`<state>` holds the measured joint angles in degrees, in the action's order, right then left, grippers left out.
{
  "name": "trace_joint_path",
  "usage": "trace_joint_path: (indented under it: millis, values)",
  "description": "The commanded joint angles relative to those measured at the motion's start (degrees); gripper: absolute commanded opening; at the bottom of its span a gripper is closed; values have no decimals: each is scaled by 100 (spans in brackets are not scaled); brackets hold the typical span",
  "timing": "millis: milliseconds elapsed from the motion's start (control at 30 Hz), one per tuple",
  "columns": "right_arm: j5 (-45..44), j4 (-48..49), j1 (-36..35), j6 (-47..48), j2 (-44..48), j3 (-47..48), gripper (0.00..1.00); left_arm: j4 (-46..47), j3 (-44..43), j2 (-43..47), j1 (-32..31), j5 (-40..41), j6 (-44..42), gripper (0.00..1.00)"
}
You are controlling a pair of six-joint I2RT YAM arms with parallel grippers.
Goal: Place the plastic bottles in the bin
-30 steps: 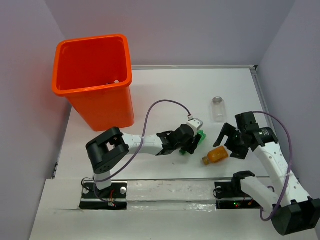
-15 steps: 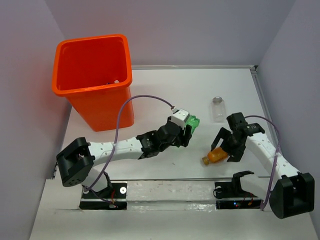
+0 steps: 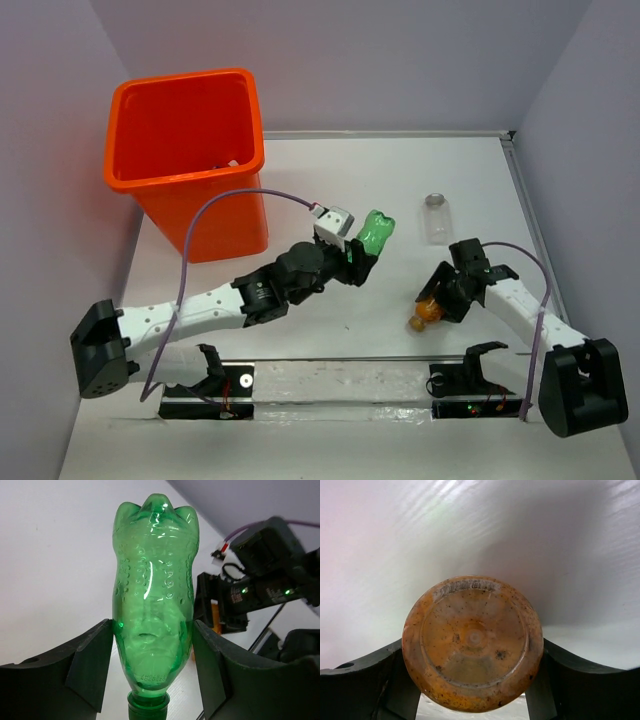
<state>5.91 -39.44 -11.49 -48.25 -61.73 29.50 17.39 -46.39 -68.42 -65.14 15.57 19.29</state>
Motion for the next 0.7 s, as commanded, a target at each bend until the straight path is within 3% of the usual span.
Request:
trace_joint_path:
  millis: [0, 167, 367, 667]
  values:
    - [331, 473, -134, 70, 739, -41, 59, 380, -536, 733, -7, 227, -241, 59]
    - [612, 402, -301, 123, 1584, 161, 52, -269, -1747, 848, 10, 953, -697, 59]
    - [710, 1289, -986, -238, 2297, 520, 46, -527, -2944, 690, 475, 1932, -1427, 59]
    - [543, 2888, -1584, -211, 2254, 935, 45, -1562, -4360, 85, 3761, 1537, -1015, 58]
